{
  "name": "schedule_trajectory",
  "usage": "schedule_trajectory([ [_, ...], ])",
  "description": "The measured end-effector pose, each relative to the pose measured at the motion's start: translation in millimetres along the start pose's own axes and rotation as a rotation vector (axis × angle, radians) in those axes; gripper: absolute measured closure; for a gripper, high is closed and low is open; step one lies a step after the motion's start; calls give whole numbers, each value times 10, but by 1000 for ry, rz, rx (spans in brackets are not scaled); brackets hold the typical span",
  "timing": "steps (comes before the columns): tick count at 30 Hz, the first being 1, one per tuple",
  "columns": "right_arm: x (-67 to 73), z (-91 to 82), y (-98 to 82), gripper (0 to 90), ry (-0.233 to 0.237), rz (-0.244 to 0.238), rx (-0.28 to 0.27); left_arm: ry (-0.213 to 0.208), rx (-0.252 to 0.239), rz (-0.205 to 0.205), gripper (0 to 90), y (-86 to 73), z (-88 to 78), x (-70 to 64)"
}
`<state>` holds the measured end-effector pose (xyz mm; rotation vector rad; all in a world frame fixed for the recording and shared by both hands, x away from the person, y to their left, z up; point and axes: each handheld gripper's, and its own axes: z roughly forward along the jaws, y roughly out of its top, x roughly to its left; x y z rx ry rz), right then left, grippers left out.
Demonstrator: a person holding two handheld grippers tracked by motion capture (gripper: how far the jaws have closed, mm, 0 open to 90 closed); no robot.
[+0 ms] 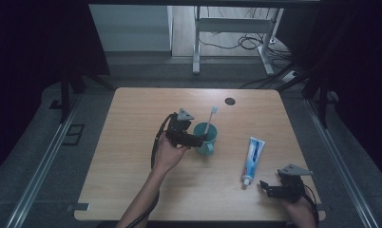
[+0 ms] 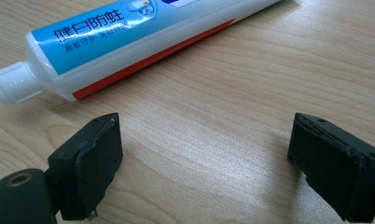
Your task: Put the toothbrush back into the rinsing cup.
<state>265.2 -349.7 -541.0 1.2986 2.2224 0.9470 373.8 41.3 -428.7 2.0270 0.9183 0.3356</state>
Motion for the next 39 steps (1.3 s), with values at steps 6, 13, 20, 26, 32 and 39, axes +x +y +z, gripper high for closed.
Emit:
schedule_trajectory([
  [6, 0, 0, 0, 100, 0, 0, 0, 16, -8, 27, 73, -55, -23, -12],
  [13, 0, 0, 0, 100, 0, 1, 0, 45, 3, 67, 42, -140, -38, -15],
  [20, 1, -1, 0, 100, 0, 1, 1, 49, -3, 64, 3, -224, -90, 3],
  [26, 1, -1, 0, 100, 0, 1, 1, 46, -21, 61, 0, -290, -158, -8],
  [32, 1, -1, 0, 100, 0, 1, 1, 41, -26, 47, 0, -357, -224, 4],
  [39, 0, 0, 0, 100, 0, -1, 1, 39, -21, 28, 0, -454, -293, 32],
])
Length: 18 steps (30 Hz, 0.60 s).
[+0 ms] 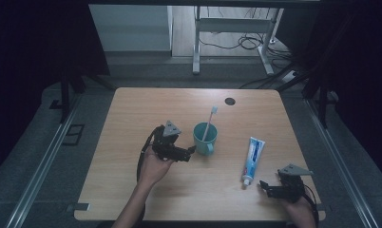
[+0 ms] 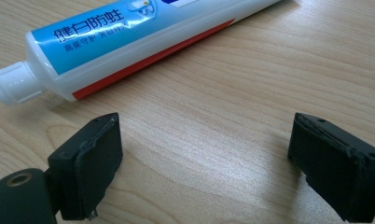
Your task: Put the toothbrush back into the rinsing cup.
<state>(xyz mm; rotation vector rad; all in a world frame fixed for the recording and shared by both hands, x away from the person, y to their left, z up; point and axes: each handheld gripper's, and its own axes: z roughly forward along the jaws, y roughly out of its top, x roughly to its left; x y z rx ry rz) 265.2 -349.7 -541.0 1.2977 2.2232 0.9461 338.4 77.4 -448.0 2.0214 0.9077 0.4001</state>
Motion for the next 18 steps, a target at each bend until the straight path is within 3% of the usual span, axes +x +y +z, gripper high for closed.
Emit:
schedule_trajectory([
  [18, 0, 0, 0, 100, 1, -1, 0, 30, -3, -48, 0, -368, -207, 93],
])
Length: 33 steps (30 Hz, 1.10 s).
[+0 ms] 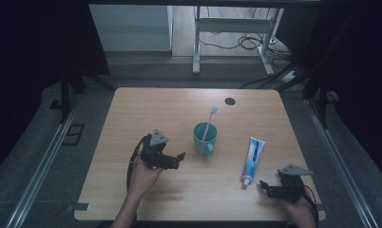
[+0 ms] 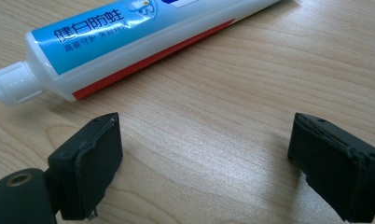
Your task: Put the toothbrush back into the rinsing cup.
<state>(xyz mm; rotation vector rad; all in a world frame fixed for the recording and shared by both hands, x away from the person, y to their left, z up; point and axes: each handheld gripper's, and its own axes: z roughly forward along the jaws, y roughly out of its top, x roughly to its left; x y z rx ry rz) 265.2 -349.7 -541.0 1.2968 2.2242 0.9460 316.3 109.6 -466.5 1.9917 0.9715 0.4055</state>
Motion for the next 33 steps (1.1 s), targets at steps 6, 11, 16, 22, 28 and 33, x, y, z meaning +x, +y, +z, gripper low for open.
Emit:
schedule_trajectory([
  [6, 0, 0, 0, 100, 0, 0, 0, 12, 12, 3, 0, -122, -42, 16],
  [11, 0, 0, 0, 100, 0, 0, 0, 15, 17, -6, 0, -239, -77, 12],
  [16, 0, 0, 0, 100, 0, 0, 0, 17, 19, -21, 0, -353, -98, 10],
  [22, 0, 0, 0, 100, 0, -1, -1, 11, 31, -30, 0, -481, -93, -9],
  [28, 0, 0, 0, 100, 0, -1, -1, 28, 50, -22, 0, -592, -69, -45],
  [33, 0, 0, 0, 100, 0, -1, -1, 42, 80, -9, 1, -692, -24, -74],
])
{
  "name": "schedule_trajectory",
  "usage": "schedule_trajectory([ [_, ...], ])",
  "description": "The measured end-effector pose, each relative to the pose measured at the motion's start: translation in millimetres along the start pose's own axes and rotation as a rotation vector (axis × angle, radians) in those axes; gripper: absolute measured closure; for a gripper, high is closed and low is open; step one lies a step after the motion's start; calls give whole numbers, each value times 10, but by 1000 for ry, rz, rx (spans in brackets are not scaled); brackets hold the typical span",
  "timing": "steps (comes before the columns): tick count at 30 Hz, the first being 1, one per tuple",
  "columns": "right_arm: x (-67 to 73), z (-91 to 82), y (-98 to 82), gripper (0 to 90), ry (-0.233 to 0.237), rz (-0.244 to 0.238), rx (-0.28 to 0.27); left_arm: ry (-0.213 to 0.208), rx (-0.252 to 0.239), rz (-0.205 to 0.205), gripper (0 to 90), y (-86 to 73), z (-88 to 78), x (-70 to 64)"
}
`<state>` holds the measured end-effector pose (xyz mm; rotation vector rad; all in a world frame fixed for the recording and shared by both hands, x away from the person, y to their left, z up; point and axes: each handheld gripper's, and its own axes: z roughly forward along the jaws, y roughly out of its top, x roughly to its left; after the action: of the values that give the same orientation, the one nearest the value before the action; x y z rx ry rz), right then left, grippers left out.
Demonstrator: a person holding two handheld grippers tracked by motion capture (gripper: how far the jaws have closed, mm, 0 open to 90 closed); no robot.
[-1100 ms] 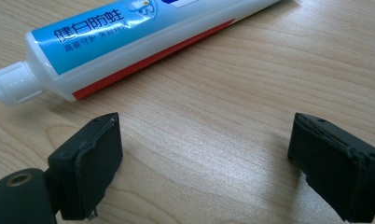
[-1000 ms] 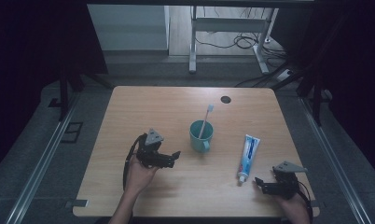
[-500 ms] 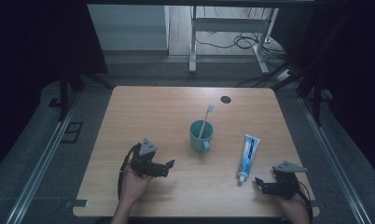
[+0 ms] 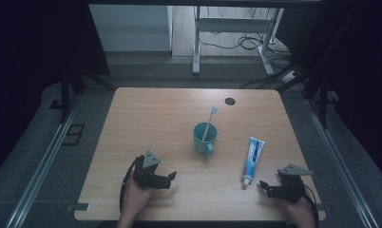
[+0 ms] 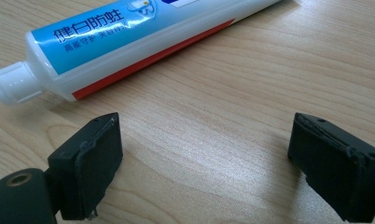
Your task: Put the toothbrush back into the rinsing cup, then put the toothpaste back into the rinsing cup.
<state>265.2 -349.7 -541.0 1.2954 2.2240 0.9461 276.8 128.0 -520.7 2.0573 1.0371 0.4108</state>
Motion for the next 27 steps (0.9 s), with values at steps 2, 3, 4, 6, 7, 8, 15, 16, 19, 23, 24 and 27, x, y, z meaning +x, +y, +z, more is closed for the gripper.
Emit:
schedule_trajectory([
  [2, 0, 0, 0, 100, 0, 0, 0, 6, 11, 4, 1, -25, 21, -7],
  [3, 0, 0, 0, 100, 0, 0, 0, 7, 16, 5, 1, -33, 30, -7],
  [4, 0, 0, 0, 100, 0, 1, 0, 6, 25, 6, 1, -44, 44, -8],
  [6, 1, 0, 0, 100, 0, 1, 0, 9, 33, 9, 1, -56, 63, -9],
  [7, 1, 0, 0, 100, 0, 1, 0, 10, 39, 13, 1, -63, 73, -10],
  [8, 1, 0, 0, 100, 0, 1, 0, 12, 48, 16, 1, -70, 88, -10],
  [15, 0, 0, 0, 100, 0, 1, 0, 23, 100, 26, 0, -127, 181, -12],
  [16, 0, 0, 0, 100, 0, 1, 0, 25, 116, 30, 0, -137, 194, -6],
  [19, -1, -1, 0, 101, 0, 2, 0, 34, 136, 31, 0, -137, 204, -8],
  [23, -2, 0, 1, 100, 0, 3, -1, 28, 141, 20, 10, -137, 212, -2],
  [24, -2, 0, 1, 100, -1, 3, -1, 28, 141, 20, 10, -136, 212, -1],
  [27, 3, -3, 2, 98, -6, 6, 3, 29, 142, 20, 10, -136, 212, 0],
])
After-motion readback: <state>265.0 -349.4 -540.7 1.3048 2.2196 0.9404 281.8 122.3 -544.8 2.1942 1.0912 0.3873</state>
